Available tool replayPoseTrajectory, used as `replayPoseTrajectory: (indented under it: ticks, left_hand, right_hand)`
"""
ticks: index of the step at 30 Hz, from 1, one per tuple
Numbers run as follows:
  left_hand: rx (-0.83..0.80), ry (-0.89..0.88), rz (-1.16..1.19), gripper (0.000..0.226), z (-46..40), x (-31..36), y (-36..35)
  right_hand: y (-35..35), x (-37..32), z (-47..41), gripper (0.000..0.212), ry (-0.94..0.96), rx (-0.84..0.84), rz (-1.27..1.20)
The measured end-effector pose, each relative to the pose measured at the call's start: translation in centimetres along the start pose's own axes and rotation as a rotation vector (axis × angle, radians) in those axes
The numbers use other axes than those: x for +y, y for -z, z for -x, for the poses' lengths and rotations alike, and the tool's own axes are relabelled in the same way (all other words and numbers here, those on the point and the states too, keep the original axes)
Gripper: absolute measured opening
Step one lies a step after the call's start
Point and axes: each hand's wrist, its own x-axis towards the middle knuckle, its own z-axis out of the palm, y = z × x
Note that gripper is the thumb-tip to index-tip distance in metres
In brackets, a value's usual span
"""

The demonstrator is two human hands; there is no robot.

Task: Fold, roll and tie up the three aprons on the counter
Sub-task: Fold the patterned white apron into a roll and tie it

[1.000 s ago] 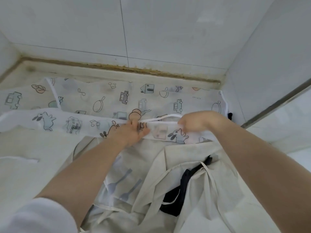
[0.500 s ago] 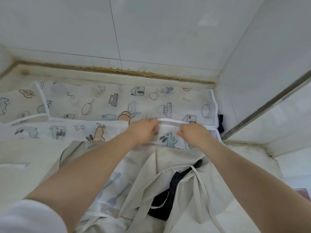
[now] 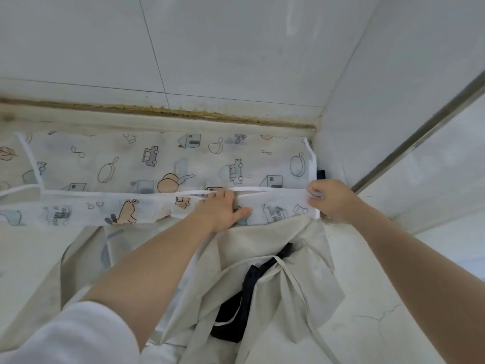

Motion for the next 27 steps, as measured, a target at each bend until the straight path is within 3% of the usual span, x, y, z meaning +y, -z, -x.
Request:
replayPoseTrajectory:
  ticks: [4,5,12,16,19,23,27]
  left_hand:
    - [0.005,0.030,-0.035,0.069,0.2,-1.7,0.6]
    - [-0.002,0.028,-0.033,0.068,0.3,-2.1,0.7]
    - [-0.008,0.022,-0.012,0.049,0.4,-3.1,0.7]
    - [0.015,0.018,0.045,0.041,0.4,-3.3,0.6]
    - [0.027,0.013,0.090,0.038,0.3,-3.5,0.7]
    - [0.000,0.021,0.140,0.039,0.3,-3.4,1.1]
    - [-0.028,0.039,0.175,0.044,0.4,-3.2,1.5]
  right_hand:
    - [-0.5,-1.1,1.0,0.011,-0.100,0.035,-0.704]
    - [-0.8,-1.3,0.9,0.010,-0.128,0.021,-0.780]
    - [-3.5,-0.6,-2.0,0.028,-0.302,-0.028,-0.403]
    - [-4.1,-0.7,-1.5,0.040,-0.355,0.057,-0.568]
    - [-3.9,-1.4,-0.8,0.020,-0.378,0.033,-0.747]
    - [-3.0,-1.8,-0.4,0.023,-0.350,-0.131,-0.484]
    - [-3.2,-2.9,-1.0,0.022,-0.262,0.202,-0.431]
